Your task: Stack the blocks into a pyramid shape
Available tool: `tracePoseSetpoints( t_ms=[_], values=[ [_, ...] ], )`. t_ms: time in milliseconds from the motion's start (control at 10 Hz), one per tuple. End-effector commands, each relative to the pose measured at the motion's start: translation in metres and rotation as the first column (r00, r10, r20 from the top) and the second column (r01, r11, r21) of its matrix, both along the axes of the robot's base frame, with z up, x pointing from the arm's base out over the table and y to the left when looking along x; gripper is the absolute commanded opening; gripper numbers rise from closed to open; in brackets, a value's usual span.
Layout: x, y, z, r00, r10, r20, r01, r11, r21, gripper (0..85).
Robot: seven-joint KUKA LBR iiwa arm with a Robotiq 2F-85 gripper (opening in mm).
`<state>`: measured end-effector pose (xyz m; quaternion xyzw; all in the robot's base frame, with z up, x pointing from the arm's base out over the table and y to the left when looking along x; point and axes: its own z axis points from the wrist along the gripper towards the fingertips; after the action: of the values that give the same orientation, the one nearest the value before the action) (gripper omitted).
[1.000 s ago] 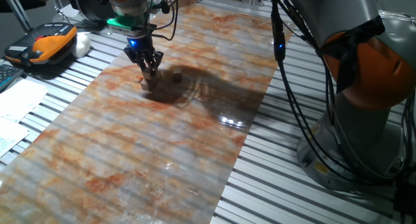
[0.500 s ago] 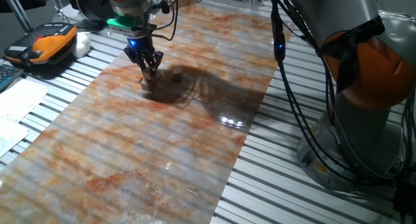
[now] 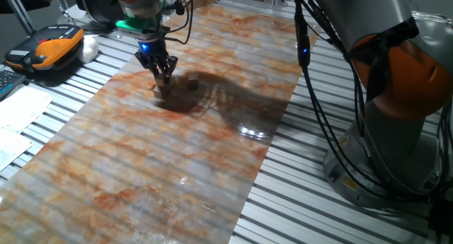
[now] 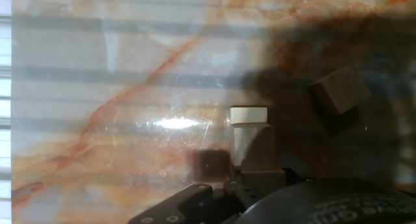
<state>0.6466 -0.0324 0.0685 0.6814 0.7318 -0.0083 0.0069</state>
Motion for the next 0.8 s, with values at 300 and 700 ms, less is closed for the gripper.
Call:
tracePoseSetpoints(
  t_ms=[300, 700],
  values=[
    [-0.0003, -0.0006, -0.0005, 1.0, -0.007, -0.004, 0.007, 1.0, -0.004, 0.0],
    [0.0003, -0.0007, -0.0031, 1.0, -0.011, -0.004, 0.011, 1.0, -0.003, 0.0]
  ],
)
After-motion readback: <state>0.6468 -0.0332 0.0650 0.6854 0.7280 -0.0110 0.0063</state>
